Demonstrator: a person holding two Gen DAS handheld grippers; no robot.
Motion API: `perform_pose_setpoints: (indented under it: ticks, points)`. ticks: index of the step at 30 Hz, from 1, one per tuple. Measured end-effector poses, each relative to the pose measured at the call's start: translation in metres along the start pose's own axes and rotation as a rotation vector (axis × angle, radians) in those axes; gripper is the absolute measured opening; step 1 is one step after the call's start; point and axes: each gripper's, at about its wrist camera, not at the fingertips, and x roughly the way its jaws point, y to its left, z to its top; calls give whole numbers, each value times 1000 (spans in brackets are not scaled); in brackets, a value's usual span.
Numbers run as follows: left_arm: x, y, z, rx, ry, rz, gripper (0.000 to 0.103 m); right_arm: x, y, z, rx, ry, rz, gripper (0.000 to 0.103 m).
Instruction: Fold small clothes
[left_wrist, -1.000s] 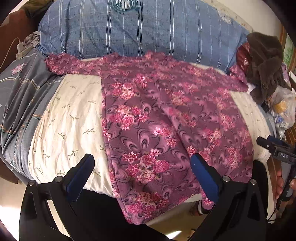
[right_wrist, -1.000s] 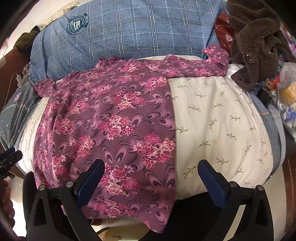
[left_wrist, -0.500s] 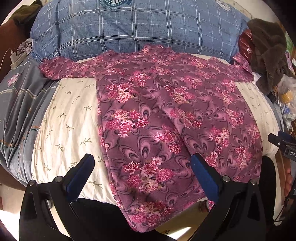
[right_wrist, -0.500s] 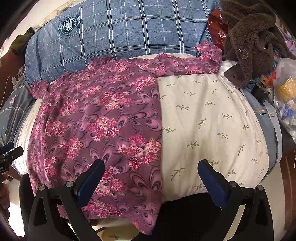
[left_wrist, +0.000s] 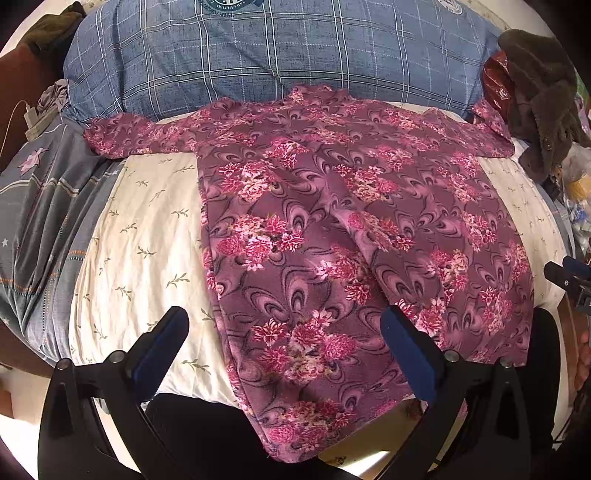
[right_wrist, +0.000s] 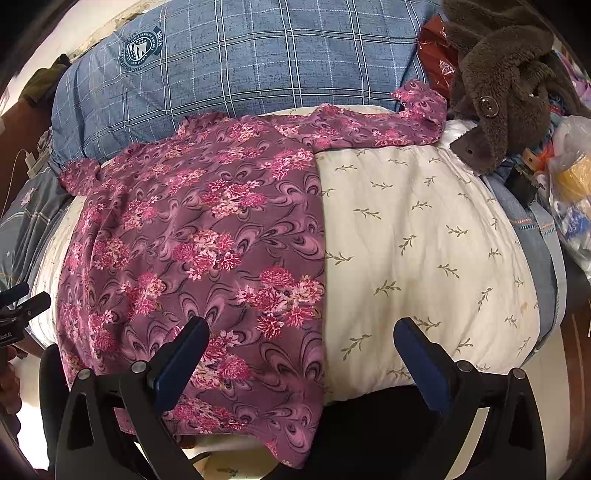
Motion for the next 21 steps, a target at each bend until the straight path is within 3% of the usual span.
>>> perform_pose_setpoints:
  ticks: [13, 21]
  points:
    - [1, 0, -1, 29, 5, 50, 103, 0, -8, -1, 14, 2, -15, 101]
    - [4, 23, 7, -45, 25, 43, 103, 6, -13, 0, 39, 19, 9, 100]
